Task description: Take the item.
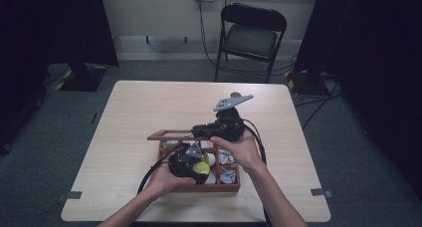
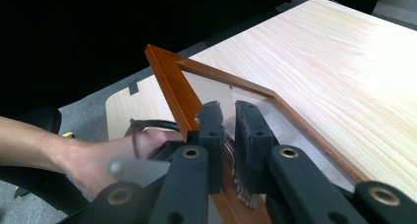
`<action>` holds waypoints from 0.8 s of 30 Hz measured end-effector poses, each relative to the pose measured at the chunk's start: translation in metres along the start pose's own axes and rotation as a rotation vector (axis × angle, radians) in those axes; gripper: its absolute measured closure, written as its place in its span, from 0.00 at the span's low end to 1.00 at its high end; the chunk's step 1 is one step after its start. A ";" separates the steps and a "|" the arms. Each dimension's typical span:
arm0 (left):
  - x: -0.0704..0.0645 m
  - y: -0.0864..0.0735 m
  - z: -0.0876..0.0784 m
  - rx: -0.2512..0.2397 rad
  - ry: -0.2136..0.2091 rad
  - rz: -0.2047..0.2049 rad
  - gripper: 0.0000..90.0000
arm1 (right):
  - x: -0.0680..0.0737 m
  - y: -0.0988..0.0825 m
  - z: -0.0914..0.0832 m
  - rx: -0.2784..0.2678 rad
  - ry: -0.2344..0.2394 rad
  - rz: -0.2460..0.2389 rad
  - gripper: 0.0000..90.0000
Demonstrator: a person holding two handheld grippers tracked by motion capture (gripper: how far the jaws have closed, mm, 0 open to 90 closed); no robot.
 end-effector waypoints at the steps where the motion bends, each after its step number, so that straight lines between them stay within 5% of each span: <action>1: 0.001 0.000 0.000 0.005 0.003 0.004 0.41 | 0.000 0.000 0.000 0.000 0.000 0.000 0.92; 24: -0.004 0.001 -0.004 -0.023 0.006 -0.009 0.42 | 0.000 0.000 0.000 0.000 0.001 0.000 0.92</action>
Point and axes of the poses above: each handheld gripper's, and its own axes: z roughly forward along the jaws, y roughly out of its top, x roughly to its left, the point moved 7 cm from there along z, roughly forward along the jaws, and after that the axes turned 6 degrees about x, right-handed, at the moved point
